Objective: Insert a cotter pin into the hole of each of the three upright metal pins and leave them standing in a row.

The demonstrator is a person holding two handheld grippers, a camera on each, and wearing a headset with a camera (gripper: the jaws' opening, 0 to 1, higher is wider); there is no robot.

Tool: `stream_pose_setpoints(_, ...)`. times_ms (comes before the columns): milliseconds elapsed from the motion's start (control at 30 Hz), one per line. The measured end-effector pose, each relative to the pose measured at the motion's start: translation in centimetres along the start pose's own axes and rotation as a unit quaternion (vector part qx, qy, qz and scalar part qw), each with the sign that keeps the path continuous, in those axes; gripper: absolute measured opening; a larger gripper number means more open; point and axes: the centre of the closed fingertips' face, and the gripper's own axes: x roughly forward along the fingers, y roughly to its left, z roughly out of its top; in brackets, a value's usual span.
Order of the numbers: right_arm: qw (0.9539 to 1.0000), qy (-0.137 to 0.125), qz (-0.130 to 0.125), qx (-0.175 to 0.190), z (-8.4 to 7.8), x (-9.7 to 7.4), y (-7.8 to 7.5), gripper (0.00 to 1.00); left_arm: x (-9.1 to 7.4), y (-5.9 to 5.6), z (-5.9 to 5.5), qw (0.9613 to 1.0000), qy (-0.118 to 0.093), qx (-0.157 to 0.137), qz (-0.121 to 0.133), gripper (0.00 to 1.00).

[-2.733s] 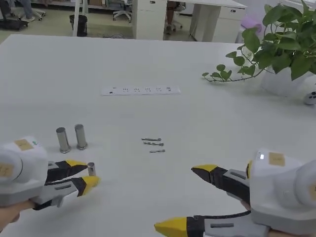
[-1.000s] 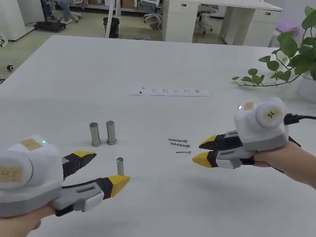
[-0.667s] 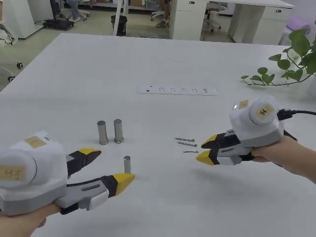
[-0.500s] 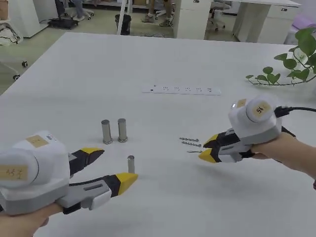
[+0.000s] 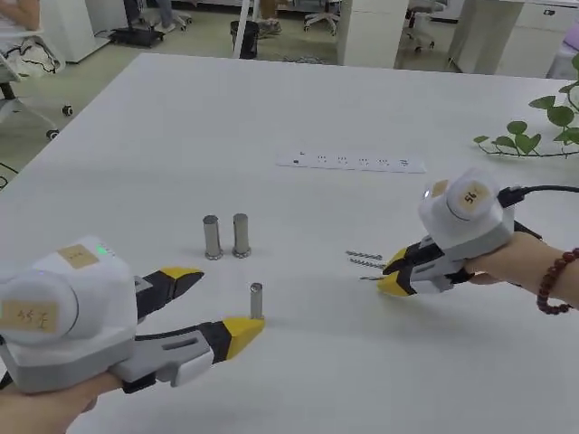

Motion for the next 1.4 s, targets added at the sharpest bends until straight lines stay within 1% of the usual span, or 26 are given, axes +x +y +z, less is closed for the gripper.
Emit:
stream_pose_setpoints(167, 0.9997, 0.013, 0.006, -0.017, -0.02, 0.47, -0.21, 0.15, -0.04, -0.17, 0.13, 1.0, -0.002, 0.004, -0.003, 0.55)
stream_pose_setpoints(200, 0.9996, 0.016, 0.011, -0.022, 0.01, 0.57, -0.14, 0.15, -0.05, -0.17, 0.14, 1.0, -0.002, 0.006, -0.004, 0.55)
stream_pose_setpoints(300, 0.9987, 0.033, 0.017, -0.035, -0.26, 0.77, -0.25, 0.14, -0.07, -0.08, 0.06, 1.0, 0.0, 0.007, -0.003, 0.55)
stream_pose_setpoints(400, 0.9985, 0.035, 0.022, -0.036, -0.1, 0.72, -0.52, 0.13, -0.13, 0.02, -0.02, 1.0, 0.001, 0.009, -0.003, 0.55)
stream_pose_setpoints(533, 0.9973, 0.051, 0.036, -0.039, -0.21, 0.73, -0.52, 0.12, -0.25, 0.12, -0.1, 1.0, 0.003, 0.009, -0.001, 0.55)
stream_pose_setpoints(733, 0.9956, 0.071, 0.049, -0.037, -0.27, 0.73, -0.4, 0.11, -0.41, 0.24, -0.14, 1.0, 0.004, 0.008, 0.001, 0.54)
stream_pose_setpoints(833, 0.994, 0.083, 0.051, -0.049, -0.28, 0.73, -0.26, 0.1, -0.48, 0.21, -0.12, 1.0, 0.003, 0.005, 0.0, 0.52)
stream_pose_setpoints(1000, 0.9929, 0.092, 0.05, -0.056, -0.28, 0.73, -0.26, 0.09, -0.58, 0.18, -0.1, 1.0, 0.004, 0.005, 0.001, 0.52)
stream_pose_setpoints(1133, 0.9919, 0.1, 0.046, -0.064, -0.51, 0.67, -0.47, 0.06, -0.63, 0.26, -0.18, 1.0, 0.006, 0.006, 0.001, 0.52)
stream_pose_setpoints(1233, 0.9911, 0.105, 0.045, -0.068, -0.51, 0.66, -0.42, 0.05, -0.7, 0.34, -0.28, 0.9999, 0.009, 0.006, 0.002, 0.51)
stream_pose_setpoints(1400, 0.989, 0.114, 0.037, -0.087, -0.49, 0.74, -0.34, 0.04, -0.7, 0.39, -0.13, 1.0, 0.005, 0.003, 0.003, 0.51)
